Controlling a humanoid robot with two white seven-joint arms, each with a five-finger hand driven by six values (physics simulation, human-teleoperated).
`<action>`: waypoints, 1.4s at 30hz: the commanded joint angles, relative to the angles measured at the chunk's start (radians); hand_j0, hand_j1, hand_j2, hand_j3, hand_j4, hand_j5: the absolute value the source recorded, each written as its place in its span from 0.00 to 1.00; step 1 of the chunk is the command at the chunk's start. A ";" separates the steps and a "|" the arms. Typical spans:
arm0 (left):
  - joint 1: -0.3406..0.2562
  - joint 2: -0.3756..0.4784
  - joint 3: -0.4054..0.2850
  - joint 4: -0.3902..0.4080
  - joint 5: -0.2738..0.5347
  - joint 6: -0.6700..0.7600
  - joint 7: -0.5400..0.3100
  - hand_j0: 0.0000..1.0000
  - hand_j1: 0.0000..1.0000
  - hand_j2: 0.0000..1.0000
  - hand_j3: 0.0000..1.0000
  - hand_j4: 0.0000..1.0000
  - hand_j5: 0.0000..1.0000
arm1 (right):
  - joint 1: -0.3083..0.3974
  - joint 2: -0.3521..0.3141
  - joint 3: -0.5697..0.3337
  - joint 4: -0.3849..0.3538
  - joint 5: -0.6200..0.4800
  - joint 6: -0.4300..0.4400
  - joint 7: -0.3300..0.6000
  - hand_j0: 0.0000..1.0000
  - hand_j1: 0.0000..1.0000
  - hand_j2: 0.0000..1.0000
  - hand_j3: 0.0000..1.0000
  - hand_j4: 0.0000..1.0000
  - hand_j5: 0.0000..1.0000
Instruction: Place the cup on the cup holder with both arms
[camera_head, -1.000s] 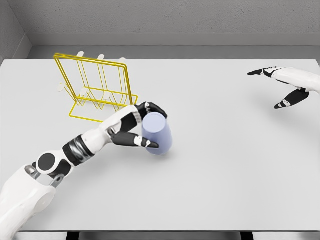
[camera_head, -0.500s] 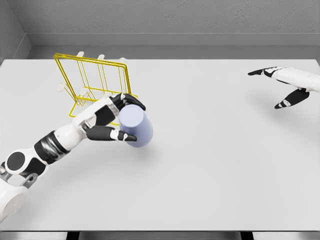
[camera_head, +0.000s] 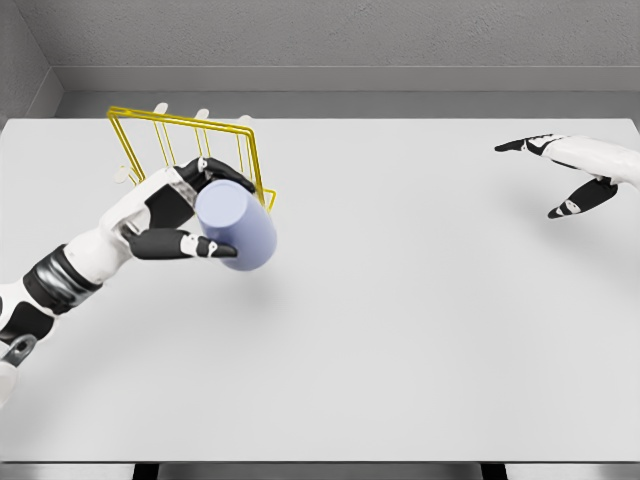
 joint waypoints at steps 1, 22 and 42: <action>-0.002 0.015 0.008 -0.001 0.029 -0.001 0.001 0.50 0.50 0.50 0.50 0.50 0.50 | 0.000 0.001 0.000 0.000 -0.007 0.002 0.001 1.00 1.00 1.00 1.00 1.00 1.00; -0.104 0.041 0.043 0.013 0.099 0.008 0.006 0.50 0.50 0.50 0.50 0.50 0.50 | -0.002 0.002 0.000 0.000 -0.005 0.002 -0.001 1.00 1.00 1.00 1.00 1.00 1.00; -0.144 0.037 0.037 0.091 0.099 0.033 0.011 0.50 0.50 0.50 0.50 0.50 0.50 | -0.002 0.001 -0.001 0.004 -0.005 0.002 0.001 1.00 1.00 1.00 1.00 1.00 1.00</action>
